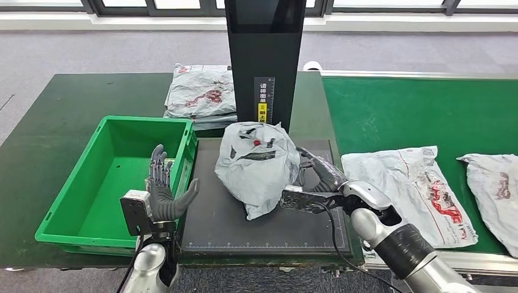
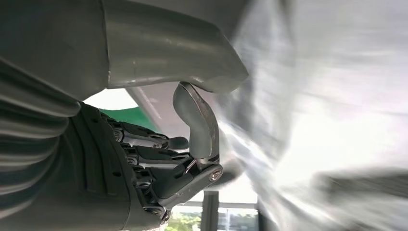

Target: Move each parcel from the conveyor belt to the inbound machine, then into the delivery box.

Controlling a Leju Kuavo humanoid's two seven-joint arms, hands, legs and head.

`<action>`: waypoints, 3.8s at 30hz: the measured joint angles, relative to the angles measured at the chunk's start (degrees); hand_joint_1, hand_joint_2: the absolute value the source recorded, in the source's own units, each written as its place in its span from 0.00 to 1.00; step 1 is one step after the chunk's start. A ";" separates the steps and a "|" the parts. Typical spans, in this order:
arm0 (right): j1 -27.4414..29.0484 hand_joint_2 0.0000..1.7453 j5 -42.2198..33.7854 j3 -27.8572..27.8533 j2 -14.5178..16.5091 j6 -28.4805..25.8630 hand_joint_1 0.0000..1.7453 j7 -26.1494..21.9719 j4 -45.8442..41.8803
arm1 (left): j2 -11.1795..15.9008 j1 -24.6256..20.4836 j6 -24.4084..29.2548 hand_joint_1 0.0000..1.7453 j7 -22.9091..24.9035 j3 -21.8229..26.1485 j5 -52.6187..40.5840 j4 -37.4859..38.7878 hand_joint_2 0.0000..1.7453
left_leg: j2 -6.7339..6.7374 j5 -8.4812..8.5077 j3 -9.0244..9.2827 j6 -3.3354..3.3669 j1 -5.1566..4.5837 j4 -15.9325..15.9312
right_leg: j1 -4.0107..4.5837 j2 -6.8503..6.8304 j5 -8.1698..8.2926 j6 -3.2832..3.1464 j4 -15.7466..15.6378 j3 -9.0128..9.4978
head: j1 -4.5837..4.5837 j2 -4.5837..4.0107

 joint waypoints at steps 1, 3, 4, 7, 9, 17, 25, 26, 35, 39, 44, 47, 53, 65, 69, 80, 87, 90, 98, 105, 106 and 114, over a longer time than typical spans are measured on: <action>0.07 0.00 0.18 0.00 -0.47 0.17 0.00 0.18 0.03 | 0.03 -0.02 -0.02 0.00 0.00 0.01 0.00 0.05 1.00 | 0.01 0.00 0.00 0.00 0.00 0.00 | 0.01 0.01 0.00 0.00 0.00 -0.01 | 0.00 -0.01; 0.29 0.00 1.50 0.00 -1.44 0.54 0.00 1.34 0.02 | 0.05 -0.03 -0.08 0.00 0.00 0.01 0.00 0.12 1.00 | 0.02 0.02 0.02 0.00 0.01 0.00 | 0.02 0.00 0.00 0.00 0.01 -0.03 | -0.01 0.00; 0.72 0.00 2.84 0.01 -2.20 0.70 0.00 2.38 -0.21 | 0.05 -0.04 -0.14 0.00 0.00 0.01 0.00 0.18 1.00 | 0.00 0.04 0.05 0.01 0.01 0.00 | 0.02 -0.02 -0.02 0.02 0.00 -0.03 | -0.01 0.01; 5.12 0.00 9.77 -0.21 -7.19 1.23 0.00 6.11 -3.50 | 0.05 -0.07 -0.44 0.00 0.05 0.01 -0.04 0.36 1.00 | -0.41 0.03 0.10 0.09 0.00 0.01 | -0.01 -0.37 -0.17 0.18 -0.03 0.19 | -0.01 0.00; 10.45 0.00 14.95 -1.15 -11.91 2.69 0.00 7.51 -7.61 | 0.09 -0.06 -0.59 0.00 0.37 0.01 -0.27 0.37 1.00 | -0.73 -0.04 0.13 0.20 -0.04 0.02 | -0.05 -0.67 -0.30 0.28 -0.05 0.40 | 0.00 -0.01; 31.38 0.00 21.36 -11.78 -24.30 4.81 0.00 9.17 -25.55 | 0.42 0.35 -1.10 0.00 1.87 0.10 -1.47 -0.14 1.00 | -0.52 -0.60 -0.14 0.43 -0.18 -0.03 | -0.20 -0.51 -0.61 0.34 -0.04 0.65 | 0.00 0.00; 34.29 1.00 14.20 -23.02 -10.18 -20.53 0.00 -0.72 -33.59 | -0.62 1.84 7.45 0.00 4.52 -1.19 -22.20 -2.03 1.00 | -0.13 -0.33 0.51 0.18 -0.02 0.00 | -0.02 -0.15 -0.45 0.16 -0.02 0.49 | -0.01 0.00; 35.23 1.00 9.81 -24.07 -7.22 -23.77 0.00 -2.85 -34.67 | -0.87 1.50 9.28 0.00 5.72 -2.17 -27.14 -2.22 1.00 | -0.23 -0.33 0.49 0.17 -0.01 -0.01 | -0.01 -0.24 -0.48 0.14 -0.02 0.51 | -0.01 0.00; 40.78 1.00 -9.32 -28.21 7.46 -27.60 0.00 -13.07 -37.89 | -1.61 -2.98 12.82 0.00 11.31 -10.09 -41.47 -1.42 1.00 | 0.04 -0.53 0.48 0.14 -0.02 -0.02 | -0.04 0.03 -0.60 0.13 -0.01 0.47 | -0.01 -0.01; 41.44 1.00 -9.68 -29.12 9.89 -27.48 0.00 -13.53 -38.00 | -1.63 -3.65 12.98 0.00 11.37 -11.03 -41.55 -0.92 1.00 | 0.12 -0.54 0.48 0.18 -0.06 -0.01 | -0.07 0.14 -0.58 0.16 -0.03 0.46 | -0.01 0.00; 41.79 1.00 -12.51 -29.57 11.90 -25.13 0.00 -14.48 -38.10 | -1.71 -4.34 12.84 0.00 12.29 -12.01 -44.21 -0.50 1.00 | 0.14 -0.54 0.48 0.19 -0.07 -0.01 | -0.08 0.17 -0.56 0.16 -0.03 0.43 | 0.00 -0.01; 41.77 1.00 -16.13 -30.11 14.42 -22.02 0.00 -16.58 -38.06 | -1.97 -5.95 11.96 0.00 15.07 -14.01 -49.14 1.50 1.00 | 0.13 -0.54 0.47 0.20 -0.07 -0.01 | -0.08 0.15 -0.56 0.16 -0.03 0.42 | -0.01 -0.01; 40.78 1.00 -20.24 -30.25 18.45 -17.41 0.00 -18.49 -37.09 | -3.32 -11.85 9.84 0.00 22.30 -18.56 -58.57 12.88 1.00 | 0.14 -0.54 0.47 0.20 -0.07 -0.01 | -0.08 0.16 -0.56 0.16 -0.02 0.43 | 0.01 -0.01; 36.77 1.00 -20.33 -30.25 22.31 -12.71 0.00 -19.96 -30.28 | -6.14 -25.99 0.49 1.00 37.40 -24.37 -73.37 43.96 1.00 | 0.09 -0.50 0.58 0.19 -0.06 -0.02 | -0.07 0.10 -0.55 0.17 -0.01 0.65 | 0.01 0.00; 36.47 1.00 -20.03 -30.25 22.93 -11.90 0.00 -19.97 -29.78 | -6.15 -28.37 -0.02 1.00 37.94 -25.06 -74.66 47.35 1.00 | 0.10 -0.58 0.70 0.20 -0.06 -0.03 | -0.07 0.14 -0.59 0.17 -0.01 0.82 | 0.00 0.00; 33.65 1.00 -20.85 -30.25 23.38 -8.12 0.00 -21.76 -26.51 | -5.24 -30.65 1.52 1.00 39.94 -25.47 -77.58 51.29 1.00 | 0.15 -0.79 0.89 0.13 -0.06 -0.06 | -0.06 0.18 -0.76 0.14 -0.02 1.44 | 0.01 -0.01; 33.00 1.00 -20.88 -30.25 23.39 -7.93 0.00 -21.77 -25.58 | -3.85 -30.29 6.71 1.00 41.79 -25.46 -79.11 51.77 1.00 | 0.16 -0.75 1.04 0.06 -0.02 -0.07 | -0.02 0.18 -0.77 0.08 0.01 1.41 | 0.01 -0.01; 32.87 1.00 -20.88 -30.25 23.39 -7.93 0.00 -21.77 -25.48 | -3.57 -30.29 6.86 1.00 41.87 -25.46 -79.27 51.80 1.00 | 0.16 -0.75 1.03 0.06 0.00 -0.07 | -0.02 0.18 -0.77 0.08 0.01 1.42 | 0.02 -0.01; 33.35 1.00 -20.62 -30.25 23.56 -8.26 0.00 -21.69 -25.33 | -0.44 -27.75 22.48 1.00 44.93 -21.44 -82.35 46.52 1.00 | 0.33 -0.53 1.09 -0.07 0.00 -0.06 | -0.01 0.40 -0.51 -0.01 0.07 0.93 | 0.01 0.00; 35.89 1.00 -19.71 -33.42 24.40 -10.48 0.00 -19.97 -26.74 | 5.13 -15.59 26.51 1.00 42.41 -4.09 -87.73 11.56 1.00 | 0.49 -0.54 0.77 -0.15 0.06 -0.07 | 0.01 0.60 -0.54 -0.09 0.14 0.52 | 0.01 -0.01; 36.20 1.00 -19.73 -34.39 24.49 -10.92 0.00 -19.79 -26.74 | 5.65 -14.25 26.93 1.00 41.82 -1.58 -87.50 7.27 1.00 | 0.51 -0.55 0.74 -0.16 0.06 -0.07 | 0.01 0.62 -0.56 -0.10 0.13 0.48 | 0.01 0.00; 39.30 1.00 -19.58 -40.08 25.55 -12.16 0.00 -19.60 -27.49 | 6.85 -9.14 30.58 1.00 37.69 12.61 -85.70 -12.02 1.00 | 0.49 -0.57 0.55 -0.15 0.05 -0.07 | 0.01 0.58 -0.58 -0.10 0.11 0.32 | 0.01 -0.01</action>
